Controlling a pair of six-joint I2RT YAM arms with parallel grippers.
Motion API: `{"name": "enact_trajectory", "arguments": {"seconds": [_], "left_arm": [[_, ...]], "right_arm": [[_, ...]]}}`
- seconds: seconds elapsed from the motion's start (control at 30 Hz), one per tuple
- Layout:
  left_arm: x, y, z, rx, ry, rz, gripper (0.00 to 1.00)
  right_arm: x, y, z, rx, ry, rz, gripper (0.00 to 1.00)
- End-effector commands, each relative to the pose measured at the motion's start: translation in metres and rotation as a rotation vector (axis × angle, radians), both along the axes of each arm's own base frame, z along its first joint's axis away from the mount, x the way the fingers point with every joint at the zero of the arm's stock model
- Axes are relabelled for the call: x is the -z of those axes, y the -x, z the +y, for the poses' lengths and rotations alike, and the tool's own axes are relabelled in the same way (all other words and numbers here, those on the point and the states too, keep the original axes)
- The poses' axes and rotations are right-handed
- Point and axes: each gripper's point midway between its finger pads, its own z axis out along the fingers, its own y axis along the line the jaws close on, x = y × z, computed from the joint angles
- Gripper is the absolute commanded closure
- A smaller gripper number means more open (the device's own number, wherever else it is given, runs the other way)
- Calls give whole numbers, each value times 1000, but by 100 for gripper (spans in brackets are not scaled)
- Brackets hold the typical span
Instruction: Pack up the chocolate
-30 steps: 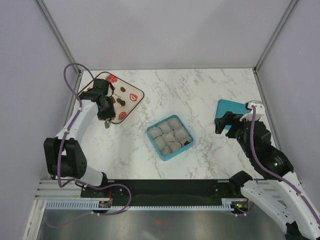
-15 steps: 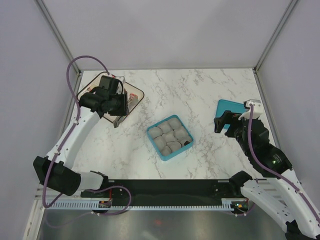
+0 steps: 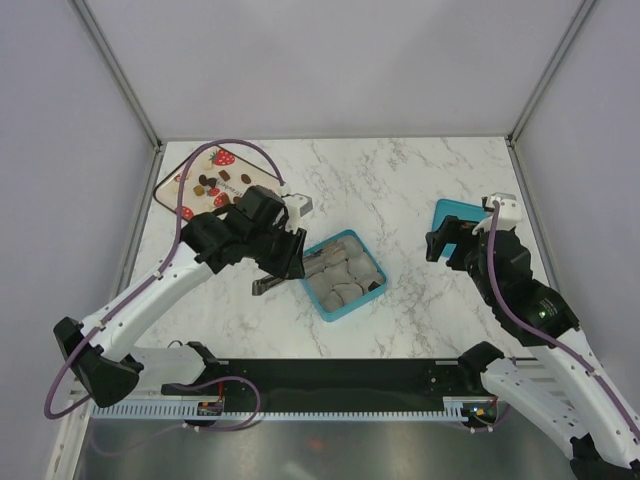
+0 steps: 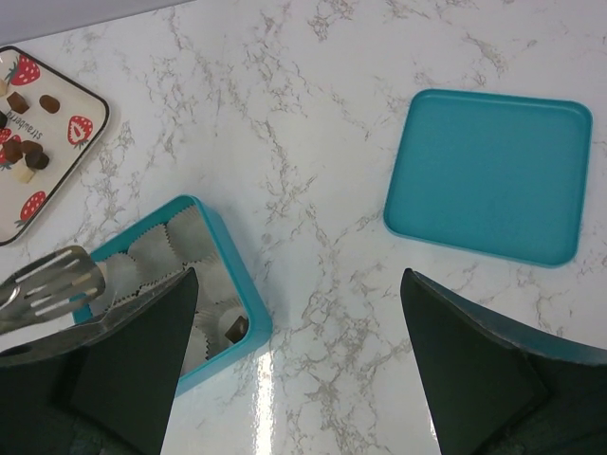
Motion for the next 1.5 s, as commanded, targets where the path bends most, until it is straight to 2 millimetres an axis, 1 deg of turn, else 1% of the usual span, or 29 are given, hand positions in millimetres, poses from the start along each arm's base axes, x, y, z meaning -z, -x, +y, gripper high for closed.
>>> {"name": "enact_trajectory", "arguments": {"seconds": [0.0,0.13,0.33,0.57,0.7,0.9,1.23,1.33,1.37,1.47], "left_arm": [[-2,25,-14,95,65,66,63],[8,34,-18,136,47,91,63],[19,42,-23,178,42,138,63],[26,38,-29,183,38,151,63],[34,33,-30,172,15,161,63],[38,32,-37,190,18,181,63],[50,29,-39,190,-10,205,61],[50,27,-39,185,-16,199,57],[50,27,-39,187,-16,199,55],[50,23,-39,179,-23,193,53]], "right_arm": [[-17,-3,0,17,-34,-34,4],[-18,-4,4,4,-39,-28,4],[-21,-3,3,5,-45,-38,4],[-17,-2,3,4,-42,-30,4],[-17,-2,2,9,-39,-34,4],[-17,-2,-1,16,-31,-36,4],[-16,-2,-2,20,-20,-37,4],[-16,-2,-3,21,-14,-39,4],[-17,-2,-4,24,-15,-42,4],[-18,-1,-4,23,-12,-45,4]]}}
